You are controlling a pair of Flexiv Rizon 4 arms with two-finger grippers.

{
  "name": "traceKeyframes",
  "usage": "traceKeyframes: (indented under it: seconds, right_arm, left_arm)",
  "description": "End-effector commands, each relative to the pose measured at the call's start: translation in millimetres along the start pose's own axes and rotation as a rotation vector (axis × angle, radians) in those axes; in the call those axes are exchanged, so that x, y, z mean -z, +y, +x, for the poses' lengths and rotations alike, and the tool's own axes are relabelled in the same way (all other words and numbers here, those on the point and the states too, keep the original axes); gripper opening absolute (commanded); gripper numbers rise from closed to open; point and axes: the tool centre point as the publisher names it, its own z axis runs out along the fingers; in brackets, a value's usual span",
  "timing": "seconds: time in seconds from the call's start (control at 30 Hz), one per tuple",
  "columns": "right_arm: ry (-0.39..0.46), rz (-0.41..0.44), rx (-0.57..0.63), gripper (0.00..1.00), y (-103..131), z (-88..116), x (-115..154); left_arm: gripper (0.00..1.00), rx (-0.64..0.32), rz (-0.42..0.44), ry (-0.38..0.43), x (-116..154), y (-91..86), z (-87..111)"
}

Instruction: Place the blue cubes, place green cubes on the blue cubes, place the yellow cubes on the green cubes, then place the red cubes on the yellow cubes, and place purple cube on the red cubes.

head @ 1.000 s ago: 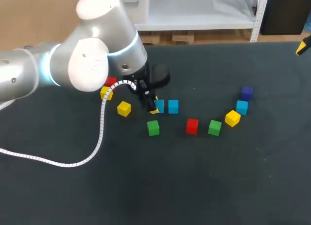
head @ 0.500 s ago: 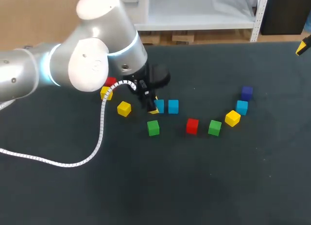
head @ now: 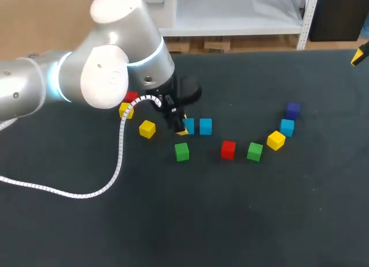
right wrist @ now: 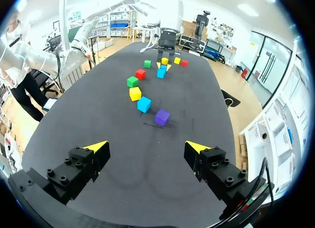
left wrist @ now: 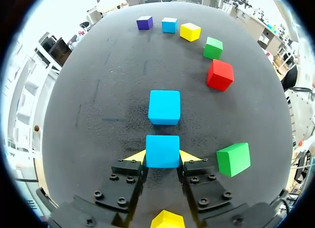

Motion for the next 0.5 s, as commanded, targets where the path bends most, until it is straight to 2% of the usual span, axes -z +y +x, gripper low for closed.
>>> traceKeyframes:
  seconds: [0.03,0.5]
  right_arm:
    - [0.0,0.001,0.0,1.0,0.2,-0.2,-0.2]
    - [0.0,0.001,0.0,1.0,0.2,-0.2,-0.2]
  left_arm:
    - [0.0,0.002,-0.001,0.0,0.4,-0.6,0.8]
    - [0.0,0.003,0.004,0.003,-0.7,-2.2,3.1]
